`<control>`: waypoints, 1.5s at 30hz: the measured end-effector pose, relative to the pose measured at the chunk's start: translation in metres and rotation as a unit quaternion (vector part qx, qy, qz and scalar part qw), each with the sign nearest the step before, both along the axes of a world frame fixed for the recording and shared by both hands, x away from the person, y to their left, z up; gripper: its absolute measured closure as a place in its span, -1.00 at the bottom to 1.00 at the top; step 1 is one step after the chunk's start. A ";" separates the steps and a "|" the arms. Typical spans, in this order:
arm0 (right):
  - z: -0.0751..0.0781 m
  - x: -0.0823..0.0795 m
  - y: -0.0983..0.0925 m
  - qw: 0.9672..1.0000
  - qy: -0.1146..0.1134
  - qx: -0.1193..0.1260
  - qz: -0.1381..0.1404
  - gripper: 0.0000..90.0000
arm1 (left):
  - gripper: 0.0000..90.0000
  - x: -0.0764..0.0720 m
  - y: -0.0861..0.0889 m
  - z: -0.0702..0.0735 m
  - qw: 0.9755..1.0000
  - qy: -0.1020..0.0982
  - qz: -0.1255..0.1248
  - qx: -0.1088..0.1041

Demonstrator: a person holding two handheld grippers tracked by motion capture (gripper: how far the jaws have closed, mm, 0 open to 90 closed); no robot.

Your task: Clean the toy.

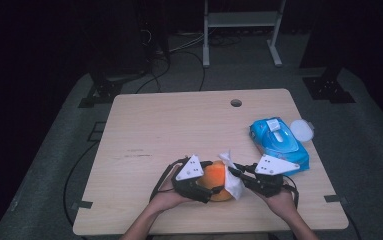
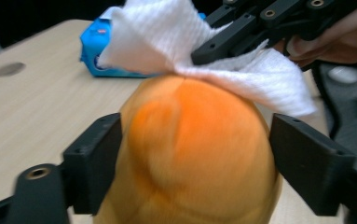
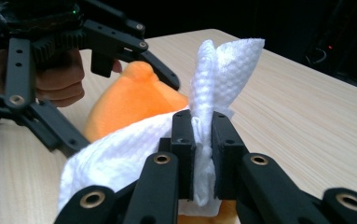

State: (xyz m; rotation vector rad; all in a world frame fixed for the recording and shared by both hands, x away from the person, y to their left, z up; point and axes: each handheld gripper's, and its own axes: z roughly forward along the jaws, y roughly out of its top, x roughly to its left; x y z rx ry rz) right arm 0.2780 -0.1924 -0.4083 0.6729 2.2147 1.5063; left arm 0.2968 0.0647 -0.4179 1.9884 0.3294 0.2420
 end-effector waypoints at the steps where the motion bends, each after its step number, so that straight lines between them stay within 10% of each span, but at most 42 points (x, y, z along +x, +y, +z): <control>1: 0.001 0.000 -0.001 1.000 0.000 -0.001 -0.005 0.79 | -0.66 0.001 0.001 -0.001 1.000 -0.003 -0.005 0.002; 10: 0.012 -0.013 0.028 0.998 -0.009 0.025 0.051 0.79 | -0.12 -0.011 -0.006 0.005 0.999 -0.035 0.008 0.022; 16: 0.011 -0.006 0.011 1.000 -0.005 0.025 0.015 0.79 | -0.07 -0.013 0.000 0.015 0.998 -0.048 0.026 0.015; 21: 0.000 0.003 0.007 0.999 0.027 0.025 -0.007 0.79 | -0.10 -0.007 0.002 0.008 0.999 -0.036 0.034 0.008; 28: 0.008 -0.009 0.022 0.999 0.000 0.020 0.025 0.79 | -0.16 -0.005 0.004 0.006 0.998 -0.030 0.051 0.007; 34: -0.011 0.005 0.010 1.000 0.023 -0.008 -0.020 0.79 | -0.23 0.010 0.015 0.001 0.995 0.019 0.090 -0.033; 38: -0.005 -0.004 0.023 1.000 0.018 0.007 0.013 0.79 | -0.24 0.011 0.015 0.000 0.993 0.026 0.106 -0.036; 45: -0.012 0.004 0.015 1.000 0.021 -0.005 -0.003 0.79 | -0.44 0.012 0.021 0.000 0.998 0.045 0.044 -0.028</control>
